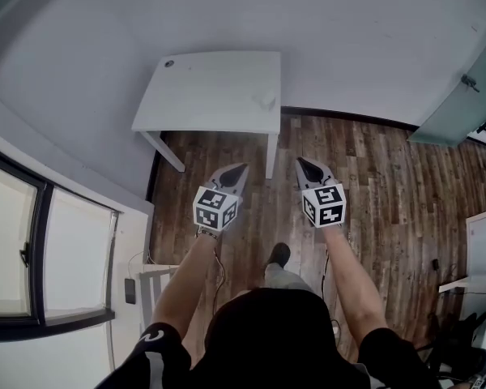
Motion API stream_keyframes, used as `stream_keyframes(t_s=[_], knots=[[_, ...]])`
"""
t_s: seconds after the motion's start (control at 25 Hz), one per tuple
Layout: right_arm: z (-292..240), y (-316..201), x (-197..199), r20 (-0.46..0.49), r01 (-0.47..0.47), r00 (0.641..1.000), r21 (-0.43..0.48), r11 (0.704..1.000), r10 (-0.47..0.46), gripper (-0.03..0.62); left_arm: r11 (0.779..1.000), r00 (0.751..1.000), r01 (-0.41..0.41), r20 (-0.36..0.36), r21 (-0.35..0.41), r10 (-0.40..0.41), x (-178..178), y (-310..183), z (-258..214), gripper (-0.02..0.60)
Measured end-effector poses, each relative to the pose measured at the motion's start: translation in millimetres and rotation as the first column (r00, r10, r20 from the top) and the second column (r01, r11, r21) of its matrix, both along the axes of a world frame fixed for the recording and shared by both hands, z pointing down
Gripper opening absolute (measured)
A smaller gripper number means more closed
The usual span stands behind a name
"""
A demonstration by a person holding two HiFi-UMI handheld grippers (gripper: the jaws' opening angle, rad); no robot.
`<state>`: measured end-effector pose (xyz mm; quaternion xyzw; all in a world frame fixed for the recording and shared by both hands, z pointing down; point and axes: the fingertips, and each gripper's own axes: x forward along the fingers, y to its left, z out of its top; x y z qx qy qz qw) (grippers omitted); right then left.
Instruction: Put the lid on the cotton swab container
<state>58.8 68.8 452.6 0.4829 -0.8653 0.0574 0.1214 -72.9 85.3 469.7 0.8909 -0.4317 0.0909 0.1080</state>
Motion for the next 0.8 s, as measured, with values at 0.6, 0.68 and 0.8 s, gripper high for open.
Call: stream_keyframes(t_s=[0.6, 0.68, 0.8], knots=[[11, -90, 23, 0.032, 0.064, 0.998, -0.024, 0.998, -0.063, 0.014, 0.997, 0.997, 0.079, -0.005, -0.009, -0.079, 15, -80, 0, 0.025], [13, -98, 22, 0.034, 0.071, 0.997, -0.033, 0.997, -0.07, 0.014, 0.996, 0.996, 0.089, -0.005, -0.017, -0.089, 14, -85, 2, 0.025], [18, -107, 21, 0.033, 0.08, 0.996, -0.048, 0.996, -0.078, 0.014, 0.995, 0.995, 0.095, -0.008, -0.028, -0.095, 13, -92, 5, 0.025]])
